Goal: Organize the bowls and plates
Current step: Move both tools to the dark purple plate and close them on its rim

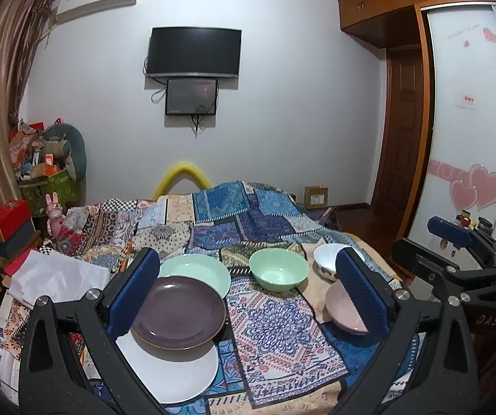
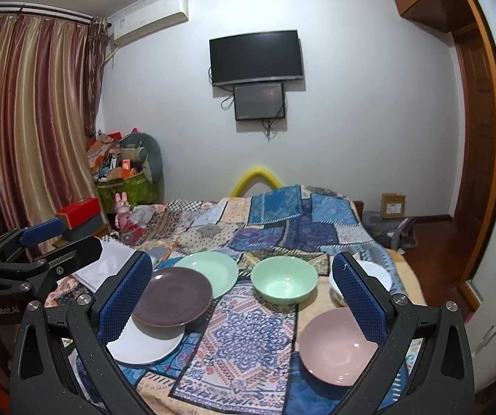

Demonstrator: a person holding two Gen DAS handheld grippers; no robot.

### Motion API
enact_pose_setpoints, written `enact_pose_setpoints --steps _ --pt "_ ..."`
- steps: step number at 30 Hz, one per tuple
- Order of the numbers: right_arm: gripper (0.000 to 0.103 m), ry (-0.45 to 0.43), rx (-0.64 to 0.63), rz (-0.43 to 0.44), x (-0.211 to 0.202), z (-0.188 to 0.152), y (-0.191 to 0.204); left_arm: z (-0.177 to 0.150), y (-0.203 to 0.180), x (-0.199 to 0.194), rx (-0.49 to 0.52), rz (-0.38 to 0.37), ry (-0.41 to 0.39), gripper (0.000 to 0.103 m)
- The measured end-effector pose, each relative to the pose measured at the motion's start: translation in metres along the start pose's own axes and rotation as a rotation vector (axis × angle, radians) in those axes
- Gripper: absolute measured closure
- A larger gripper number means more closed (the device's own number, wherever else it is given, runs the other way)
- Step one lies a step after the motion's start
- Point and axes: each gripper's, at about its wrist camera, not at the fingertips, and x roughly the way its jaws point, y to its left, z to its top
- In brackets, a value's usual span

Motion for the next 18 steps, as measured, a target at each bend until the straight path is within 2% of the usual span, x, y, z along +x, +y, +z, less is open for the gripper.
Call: enact_pose_setpoints --steps 3,11,18 --pt "0.000 0.017 -0.001 0.005 0.007 -0.001 0.001 -0.002 0.013 0.005 -0.013 0.010 0.018 0.000" --pt "0.002 0.081 -0.003 0.027 0.035 -0.004 0.006 -0.008 0.054 0.028 -0.051 0.062 0.101 0.019" --pt "0.013 0.158 0.007 0.063 0.066 -0.009 0.011 -0.011 0.091 0.048 -0.044 0.096 0.173 0.021"
